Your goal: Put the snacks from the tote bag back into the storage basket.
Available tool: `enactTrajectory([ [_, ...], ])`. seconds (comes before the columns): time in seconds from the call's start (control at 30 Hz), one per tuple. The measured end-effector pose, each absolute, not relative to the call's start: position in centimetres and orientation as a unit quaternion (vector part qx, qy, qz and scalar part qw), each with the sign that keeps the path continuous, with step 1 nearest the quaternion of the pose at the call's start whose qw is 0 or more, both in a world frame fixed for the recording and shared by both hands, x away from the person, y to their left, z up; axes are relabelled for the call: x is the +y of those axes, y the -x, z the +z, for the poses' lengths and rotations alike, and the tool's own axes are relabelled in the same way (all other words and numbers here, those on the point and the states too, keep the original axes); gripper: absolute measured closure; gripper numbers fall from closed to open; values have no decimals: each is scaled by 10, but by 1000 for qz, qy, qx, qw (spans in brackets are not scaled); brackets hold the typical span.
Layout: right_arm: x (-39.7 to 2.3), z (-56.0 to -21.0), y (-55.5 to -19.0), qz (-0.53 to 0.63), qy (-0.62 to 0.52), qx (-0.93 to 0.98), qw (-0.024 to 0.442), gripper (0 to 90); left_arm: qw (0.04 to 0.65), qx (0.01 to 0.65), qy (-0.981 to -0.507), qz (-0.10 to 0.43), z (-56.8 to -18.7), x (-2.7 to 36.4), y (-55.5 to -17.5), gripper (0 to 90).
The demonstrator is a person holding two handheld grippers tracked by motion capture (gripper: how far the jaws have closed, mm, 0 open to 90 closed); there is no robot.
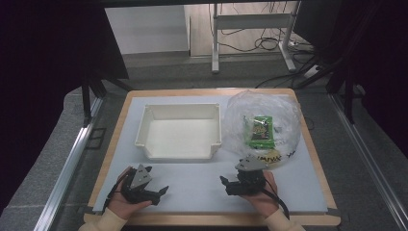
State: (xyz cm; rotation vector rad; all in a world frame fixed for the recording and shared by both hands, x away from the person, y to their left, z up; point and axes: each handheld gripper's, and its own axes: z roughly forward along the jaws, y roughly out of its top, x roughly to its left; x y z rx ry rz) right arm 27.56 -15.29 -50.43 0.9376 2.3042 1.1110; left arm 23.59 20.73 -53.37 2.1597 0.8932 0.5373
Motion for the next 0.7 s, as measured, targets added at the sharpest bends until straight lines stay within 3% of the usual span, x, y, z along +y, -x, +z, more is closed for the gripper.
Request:
enactTrajectory([
  [0.7,-143,-491,-280,415,-320,832,185,185,366,341,-841,205,-535,208,-233,91],
])
